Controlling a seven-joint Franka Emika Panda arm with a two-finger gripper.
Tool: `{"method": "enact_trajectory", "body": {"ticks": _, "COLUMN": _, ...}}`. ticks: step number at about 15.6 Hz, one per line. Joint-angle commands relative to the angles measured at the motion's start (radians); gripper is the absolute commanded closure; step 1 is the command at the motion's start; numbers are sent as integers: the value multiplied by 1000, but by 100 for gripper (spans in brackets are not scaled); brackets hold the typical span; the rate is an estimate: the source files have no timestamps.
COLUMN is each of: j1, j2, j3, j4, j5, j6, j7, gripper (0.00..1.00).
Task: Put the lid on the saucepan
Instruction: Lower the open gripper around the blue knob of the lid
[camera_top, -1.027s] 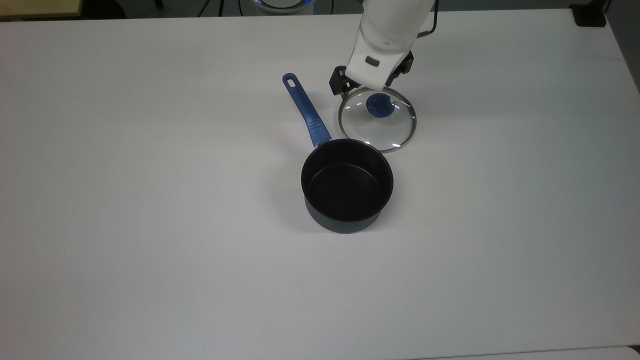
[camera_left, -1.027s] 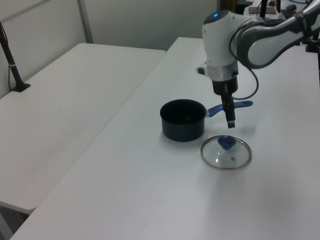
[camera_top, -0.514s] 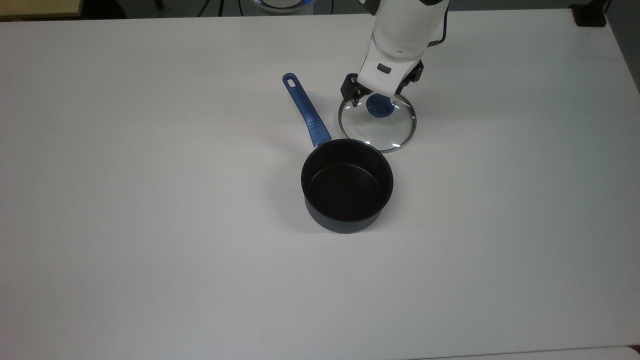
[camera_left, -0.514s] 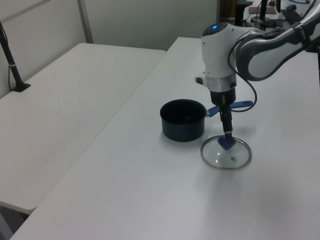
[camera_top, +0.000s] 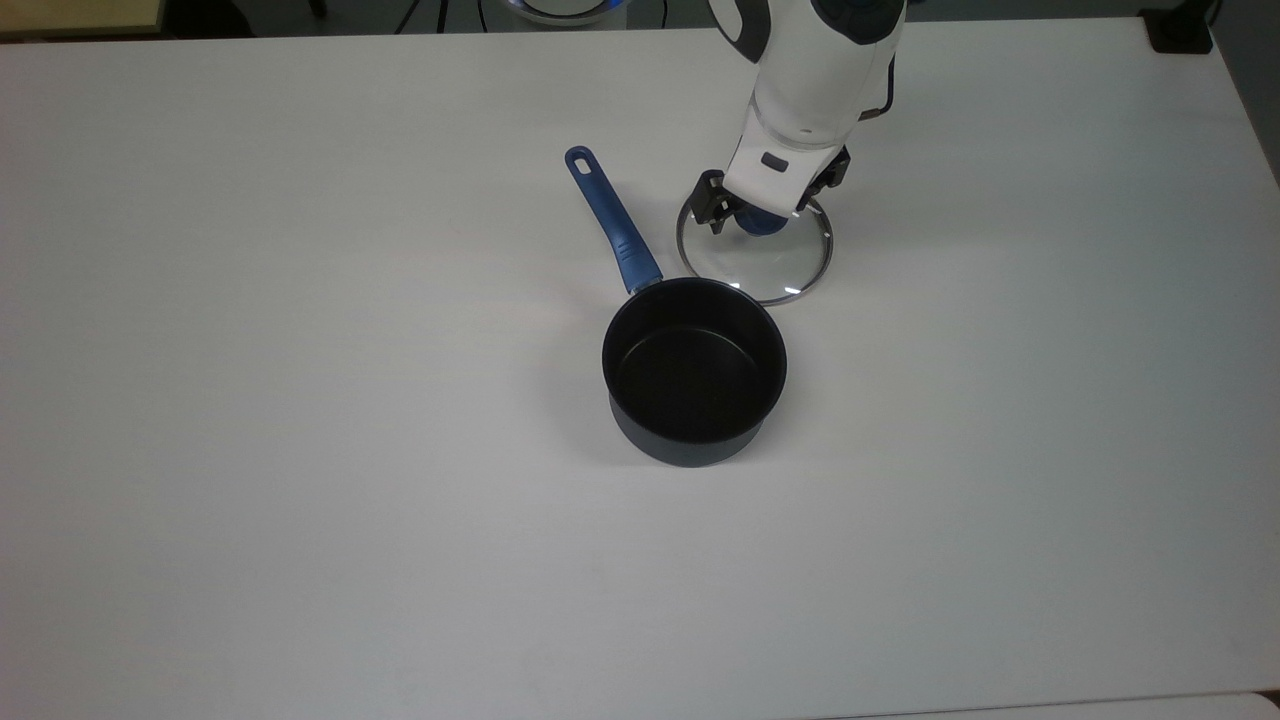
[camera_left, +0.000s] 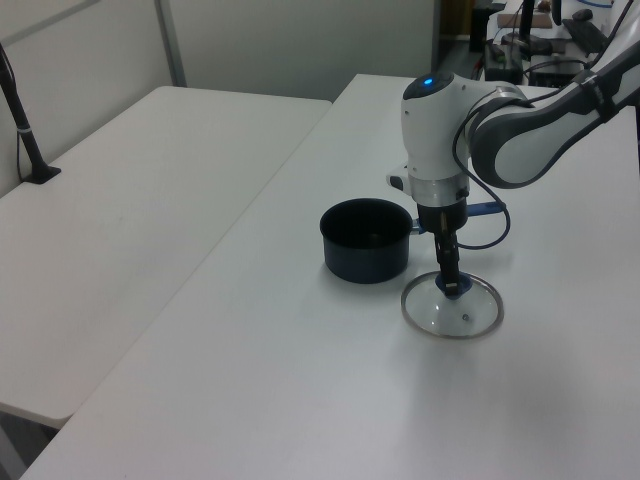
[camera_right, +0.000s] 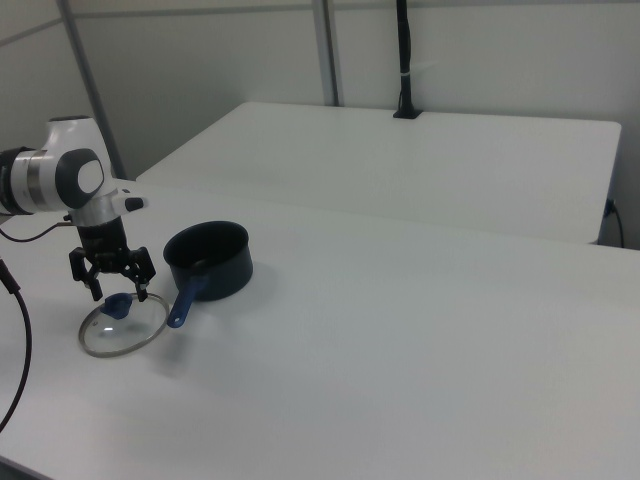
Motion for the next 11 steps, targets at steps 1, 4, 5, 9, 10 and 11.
{"method": "enact_trajectory", "body": {"ticks": 1, "j1": 10, "j2": -23, "j3": -3, "j4": -24, "j5": -17, "j6": 18, "j7": 27, "gripper": 0}}
{"method": "enact_trajectory", "body": {"ticks": 4, "j1": 10, "j2": -38, "j3": -3, "j4": -41, "j5": -19, "j6": 21, "j7": 24, "gripper": 0}}
{"method": "enact_trajectory", "body": {"ticks": 5, "j1": 10, "j2": -41, "j3": -2, "j4": -47, "j5": -20, "j6": 21, "j7": 24, "gripper": 0}}
{"method": "enact_trajectory", "body": {"ticks": 9, "j1": 11, "j2": -55, "j3": 9, "j4": -74, "j5": -41, "j6": 26, "j7": 24, "gripper": 0}}
{"method": "enact_trajectory", "body": {"ticks": 10, "j1": 11, "j2": -60, "j3": 17, "j4": -82, "j5": -51, "j6": 32, "j7": 24, "gripper": 0}}
{"method": "enact_trajectory", "body": {"ticks": 11, "j1": 10, "j2": -61, "j3": 23, "j4": -91, "j5": -52, "j6": 35, "j7": 24, "gripper": 0}}
